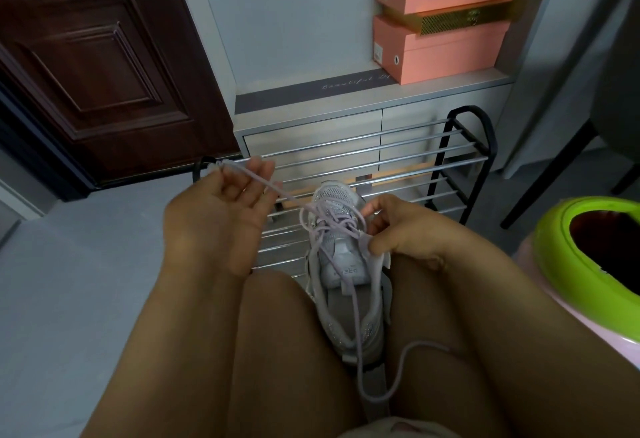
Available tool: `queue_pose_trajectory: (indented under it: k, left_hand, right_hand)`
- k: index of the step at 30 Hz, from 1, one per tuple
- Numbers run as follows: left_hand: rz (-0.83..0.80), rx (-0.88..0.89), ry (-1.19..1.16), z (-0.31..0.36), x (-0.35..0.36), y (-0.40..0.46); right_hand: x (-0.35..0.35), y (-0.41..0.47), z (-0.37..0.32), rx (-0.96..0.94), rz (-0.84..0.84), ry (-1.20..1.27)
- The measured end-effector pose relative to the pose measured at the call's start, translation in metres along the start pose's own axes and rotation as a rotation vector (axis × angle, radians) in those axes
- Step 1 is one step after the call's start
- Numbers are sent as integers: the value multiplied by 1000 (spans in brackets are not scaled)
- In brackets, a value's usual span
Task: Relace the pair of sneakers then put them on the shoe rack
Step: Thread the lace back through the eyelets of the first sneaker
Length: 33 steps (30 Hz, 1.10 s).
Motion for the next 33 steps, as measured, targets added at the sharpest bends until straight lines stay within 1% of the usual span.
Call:
queue_pose_trajectory:
  k: [1,2,3,4,5,7,8,9,10,11,13,15,16,18,20,21,24,25,27,31,33]
  left_hand:
    - [-27,-40,-65,0,1,3]
    - [-60,-79,-64,-2,2,6]
    - [-90,-109,14,-6,3,8]
    - [-108,-127,166,-12,3,10]
    - [-117,-123,405,-17,3,11]
    - [-160,-13,1058,-24,4,8]
    - [-229,78,1336,-29,9,5]
    - [-340,161,1525,-37,17,0]
    - [-443,210,1624,-46,23,-3]
    - [-513,209,1661,-53,27,-6]
    - [-581,181,1736,-68,30,-5]
    - [-632,197,1855,-81,33,-2]
    - [-646,215,1873,-84,34,-2]
    - [-654,235,1811,-83,35,-1]
    - [-640,171,1634,-73,34,-1]
    - [-624,100,1492,-67,32,-3]
    - [-551,-144,936,-50,21,1]
    - [-534,-191,799,-46,18,3]
    - [-526,-239,658,-42,12,7]
    - [-597,-330,451,-40,11,6]
    - [-591,-362,340,-37,9,8]
  right_hand:
    - [1,0,-1,1,2,-6]
    - [1,0,-2,0,2,-5]
    - [1,0,-2,-3,1,-1]
    - [1,0,-1,-7,-1,-1]
    - [0,-1,-1,-13,0,-7]
    - [-3,0,1,-22,15,-12]
    - [-3,0,1,-26,18,-2]
    - [-4,0,1,-29,20,9]
    - [-4,0,1,-29,21,17]
    - [-4,1,2,-31,20,23]
    - [-3,1,1,-39,7,27]
    - [-2,3,2,-42,-11,33]
    - [-2,3,2,-38,-13,35]
    - [-4,4,4,-25,-5,37]
    - [-6,4,6,-12,6,44]
    - [-7,3,7,-8,8,47]
    - [-6,3,7,0,3,56]
    - [-5,3,6,1,-1,58]
    - [-4,3,5,0,-3,56]
    - [-2,2,4,-3,-12,52]
    - [-2,2,4,-6,-16,45]
Point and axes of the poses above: each hand's wrist, its own y-axis towards the middle knuckle, its own x-axis out of the palm, z = x × y, the point moved 8 cm from there along y, towards the middle knuckle, and after that the axes turned 1 degree about y, right-handed, at the moved point
